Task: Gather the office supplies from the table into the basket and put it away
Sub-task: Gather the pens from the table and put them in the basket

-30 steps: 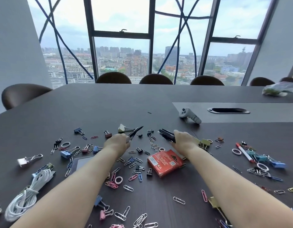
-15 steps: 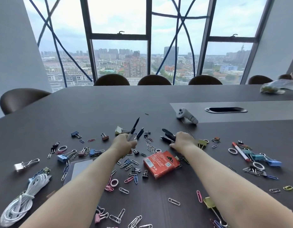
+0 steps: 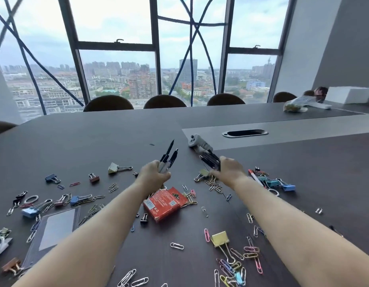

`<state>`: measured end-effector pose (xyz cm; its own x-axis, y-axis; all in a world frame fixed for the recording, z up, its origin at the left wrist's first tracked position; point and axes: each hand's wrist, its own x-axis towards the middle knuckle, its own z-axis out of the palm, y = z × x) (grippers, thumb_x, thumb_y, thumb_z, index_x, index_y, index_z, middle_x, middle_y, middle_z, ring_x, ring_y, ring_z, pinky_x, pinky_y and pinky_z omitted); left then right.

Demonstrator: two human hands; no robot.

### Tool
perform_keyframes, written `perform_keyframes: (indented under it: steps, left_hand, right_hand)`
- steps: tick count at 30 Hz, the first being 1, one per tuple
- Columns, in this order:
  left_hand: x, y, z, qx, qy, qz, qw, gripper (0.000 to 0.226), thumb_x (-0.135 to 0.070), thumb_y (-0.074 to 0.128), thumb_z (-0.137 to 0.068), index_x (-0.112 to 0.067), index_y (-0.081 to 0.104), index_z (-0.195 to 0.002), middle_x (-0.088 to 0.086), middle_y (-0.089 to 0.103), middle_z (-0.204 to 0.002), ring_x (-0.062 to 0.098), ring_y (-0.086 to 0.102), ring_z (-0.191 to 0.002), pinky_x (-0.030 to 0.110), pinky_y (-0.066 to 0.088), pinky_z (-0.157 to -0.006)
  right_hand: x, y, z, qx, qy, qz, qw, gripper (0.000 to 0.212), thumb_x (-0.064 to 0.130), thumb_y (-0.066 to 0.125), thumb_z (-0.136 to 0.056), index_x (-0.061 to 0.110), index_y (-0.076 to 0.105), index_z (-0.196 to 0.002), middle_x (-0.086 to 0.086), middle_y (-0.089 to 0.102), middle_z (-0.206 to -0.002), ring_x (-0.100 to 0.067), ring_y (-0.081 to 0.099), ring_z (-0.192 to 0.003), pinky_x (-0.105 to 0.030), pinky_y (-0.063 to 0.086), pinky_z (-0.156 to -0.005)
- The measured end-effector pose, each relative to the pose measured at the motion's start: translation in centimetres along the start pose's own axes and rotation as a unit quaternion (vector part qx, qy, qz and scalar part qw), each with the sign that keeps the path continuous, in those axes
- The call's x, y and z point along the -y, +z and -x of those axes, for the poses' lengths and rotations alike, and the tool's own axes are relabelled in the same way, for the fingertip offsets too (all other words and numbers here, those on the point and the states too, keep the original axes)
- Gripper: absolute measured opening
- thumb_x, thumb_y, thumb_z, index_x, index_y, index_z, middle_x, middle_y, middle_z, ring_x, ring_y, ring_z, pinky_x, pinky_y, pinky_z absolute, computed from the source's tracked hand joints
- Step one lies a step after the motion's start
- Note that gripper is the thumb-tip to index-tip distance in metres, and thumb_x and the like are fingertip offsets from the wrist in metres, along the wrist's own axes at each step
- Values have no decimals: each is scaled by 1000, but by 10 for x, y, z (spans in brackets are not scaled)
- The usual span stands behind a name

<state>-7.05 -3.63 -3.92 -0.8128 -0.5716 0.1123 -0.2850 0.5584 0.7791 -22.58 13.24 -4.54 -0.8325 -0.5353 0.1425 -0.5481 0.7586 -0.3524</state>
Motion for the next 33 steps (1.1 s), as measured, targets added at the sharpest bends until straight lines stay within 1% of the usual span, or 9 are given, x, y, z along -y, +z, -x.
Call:
perform_keyframes:
  steps: [4, 6, 9, 12, 15, 17, 21, 26, 33]
  left_hand:
    - [-21, 29, -3, 4, 18, -89, 996, 23, -13, 56, -82, -13, 39, -66, -6, 45, -64, 16, 47, -60, 26, 36, -52]
    - [-28, 40, -4, 4, 20, -154, 988, 26, -16, 53, -81, -17, 35, -62, -2, 45, -66, 23, 48, -69, 28, 35, -59]
    - [-30, 53, -6, 16, 14, -175, 984, 28, -19, 53, -82, -18, 34, -62, 2, 50, -72, 26, 49, -76, 28, 37, -64]
    - [-30, 64, -5, 22, 19, -177, 984, 29, -21, 54, -82, -18, 34, -61, -1, 44, -64, 26, 47, -74, 28, 32, -62]
    - [-27, 73, -5, 23, 26, -177, 984, 29, -22, 56, -81, -16, 36, -62, 0, 44, -62, 26, 46, -71, 28, 32, -61]
    - [-25, 76, -5, 22, 31, -172, 984, 28, -23, 58, -80, -15, 37, -63, 0, 45, -62, 26, 46, -71, 28, 32, -61]
    - [-24, 77, -4, 17, 41, -164, 985, 29, -23, 60, -80, -14, 38, -63, 1, 45, -60, 26, 45, -68, 29, 32, -58]
    - [-28, 76, 3, 4, 60, -152, 986, 33, -22, 61, -80, -14, 35, -60, 1, 42, -57, 26, 41, -64, 27, 27, -51]
    - [-28, 63, 17, -10, 70, -134, 988, 27, -23, 63, -79, -11, 44, -64, 4, 48, -60, 27, 48, -64, 30, 33, -58]
  right_hand:
    - [-47, -14, 6, -12, 59, 14, 998, 10, 6, 52, -82, 10, 44, -88, -17, 63, -98, -29, 49, -77, -31, 41, -67]
    - [-66, -19, 9, -24, 90, 14, 996, 8, 10, 51, -83, 11, 43, -87, -15, 62, -95, -29, 49, -77, -30, 40, -67]
    - [-90, -23, 9, -39, 122, 0, 992, 14, 22, 55, -85, 11, 52, -93, -13, 61, -94, -29, 52, -81, -31, 42, -70]
    - [-103, -17, 7, -31, 132, 20, 991, 27, 30, 57, -85, 9, 56, -102, -14, 62, -107, -32, 58, -97, -34, 47, -79]
    - [-107, -10, 10, -18, 142, 38, 989, 30, 28, 57, -86, 9, 55, -109, -13, 58, -116, -33, 57, -107, -38, 47, -87]
    - [-109, -8, 10, -26, 146, 48, 988, 27, 22, 56, -87, 10, 54, -111, -12, 58, -118, -32, 58, -109, -37, 47, -86]
    - [-109, -8, 14, -28, 128, 65, 989, 23, 13, 54, -85, 11, 54, -107, -12, 60, -114, -31, 59, -105, -35, 47, -81]
    - [-103, -12, 32, -49, 64, 52, 995, 21, 22, 51, -85, 10, 56, -102, -11, 62, -108, -31, 59, -101, -32, 41, -73]
    - [-79, -19, 62, -70, -6, 23, 997, 22, 35, 52, -85, 17, 56, -98, -9, 68, -97, -29, 62, -93, -31, 43, -69]
